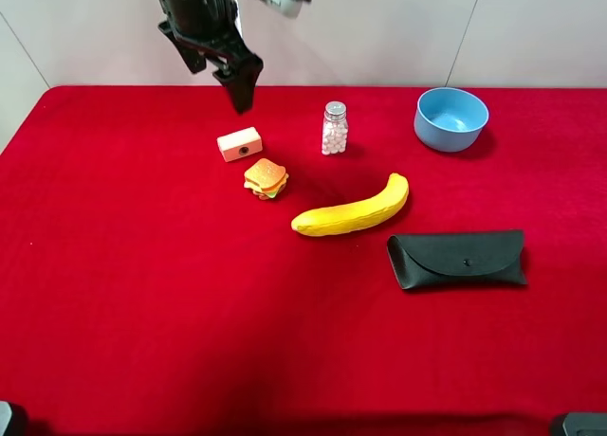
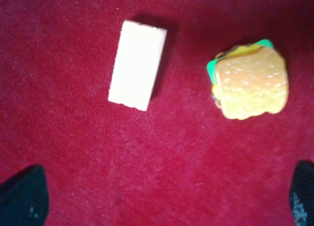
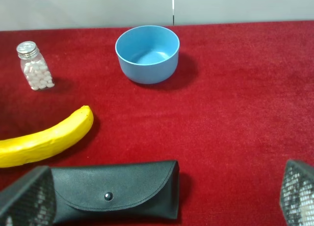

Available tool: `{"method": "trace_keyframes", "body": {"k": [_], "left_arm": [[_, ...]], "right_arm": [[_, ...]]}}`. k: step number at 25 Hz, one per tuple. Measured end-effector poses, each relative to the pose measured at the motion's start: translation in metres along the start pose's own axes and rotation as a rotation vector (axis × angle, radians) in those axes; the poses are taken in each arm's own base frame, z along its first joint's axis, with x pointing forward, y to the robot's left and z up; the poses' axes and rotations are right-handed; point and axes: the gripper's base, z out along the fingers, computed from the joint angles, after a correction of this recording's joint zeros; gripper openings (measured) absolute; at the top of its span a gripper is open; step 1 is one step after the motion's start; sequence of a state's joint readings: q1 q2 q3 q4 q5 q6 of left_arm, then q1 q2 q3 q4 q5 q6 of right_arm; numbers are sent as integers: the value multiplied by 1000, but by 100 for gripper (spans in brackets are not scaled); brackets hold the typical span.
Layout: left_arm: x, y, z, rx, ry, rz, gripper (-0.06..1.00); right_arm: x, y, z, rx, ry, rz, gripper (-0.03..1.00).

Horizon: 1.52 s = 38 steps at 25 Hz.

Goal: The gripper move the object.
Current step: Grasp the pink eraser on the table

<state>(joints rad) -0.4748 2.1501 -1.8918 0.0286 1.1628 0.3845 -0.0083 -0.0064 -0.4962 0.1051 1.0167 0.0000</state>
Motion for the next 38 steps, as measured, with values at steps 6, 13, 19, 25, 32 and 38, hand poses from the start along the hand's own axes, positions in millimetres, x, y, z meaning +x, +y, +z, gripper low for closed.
{"method": "trace_keyframes", "body": {"k": [6, 13, 19, 25, 32, 38], "left_arm": [[-2, 3, 16, -11, 38, 28, 98], [-3, 5, 39, -15, 88, 93, 98], [-6, 6, 58, -15, 91, 116, 98], [-9, 8, 78, -18, 84, 120, 98], [-11, 14, 103, -21, 69, 159, 98], [-11, 20, 118, -25, 60, 165, 98]], "right_arm": [[0, 0, 0, 0, 0, 0, 69], [0, 0, 0, 0, 0, 0, 69], [0, 0, 0, 0, 0, 0, 69], [0, 0, 0, 0, 0, 0, 69], [0, 0, 0, 0, 0, 0, 69], [0, 0, 0, 0, 0, 0, 69]]}}
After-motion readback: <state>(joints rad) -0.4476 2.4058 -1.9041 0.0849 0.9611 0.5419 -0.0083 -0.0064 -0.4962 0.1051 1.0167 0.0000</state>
